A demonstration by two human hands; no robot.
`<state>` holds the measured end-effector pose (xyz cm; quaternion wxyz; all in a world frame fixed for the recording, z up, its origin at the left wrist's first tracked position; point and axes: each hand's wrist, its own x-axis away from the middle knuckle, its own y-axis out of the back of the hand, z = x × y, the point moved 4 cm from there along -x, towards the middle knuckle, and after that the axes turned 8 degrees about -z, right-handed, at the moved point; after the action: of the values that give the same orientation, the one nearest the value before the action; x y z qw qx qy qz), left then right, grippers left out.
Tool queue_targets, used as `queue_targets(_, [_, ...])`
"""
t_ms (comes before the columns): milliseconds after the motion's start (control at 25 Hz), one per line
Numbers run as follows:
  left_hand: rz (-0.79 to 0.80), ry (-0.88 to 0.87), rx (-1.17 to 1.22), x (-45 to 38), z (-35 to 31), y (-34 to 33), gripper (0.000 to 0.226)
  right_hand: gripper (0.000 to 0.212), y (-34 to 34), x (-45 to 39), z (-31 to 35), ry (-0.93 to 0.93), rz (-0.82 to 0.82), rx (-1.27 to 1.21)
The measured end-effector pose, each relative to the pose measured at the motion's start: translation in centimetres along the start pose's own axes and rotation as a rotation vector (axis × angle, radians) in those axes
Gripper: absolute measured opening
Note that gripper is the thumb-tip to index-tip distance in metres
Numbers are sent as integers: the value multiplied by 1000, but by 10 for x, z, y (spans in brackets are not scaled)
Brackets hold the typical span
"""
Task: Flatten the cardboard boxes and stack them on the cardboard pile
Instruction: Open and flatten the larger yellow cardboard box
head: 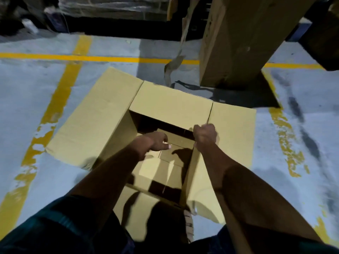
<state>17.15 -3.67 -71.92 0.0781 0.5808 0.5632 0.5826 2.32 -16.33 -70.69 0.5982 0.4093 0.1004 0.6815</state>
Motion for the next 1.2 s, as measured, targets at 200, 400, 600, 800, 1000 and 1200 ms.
queue_targets(200, [-96, 118, 165, -17, 20, 0, 58, 55, -24, 7, 1, -456, 149, -593])
queue_targets(400, [-88, 58, 109, -26, -16, -6, 55, 29, -35, 18, 19, -532, 118, -972])
queue_targets(600, [-290, -16, 122, -44, -19, 12, 50, 60, -11, 16, 71, -316, 255, -1062])
queue_targets(800, [-484, -60, 71, -58, -1, 41, 58, 97, -4, -13, 106, 367, 97, -449])
queue_targets(1000, [-590, -82, 55, -78, 1, 73, 74, 106, -16, -51, 98, 731, -79, 136])
queue_targets(1200, [-727, -99, 33, -100, -15, 86, 78, 115, -42, -90, 87, 902, -221, 648])
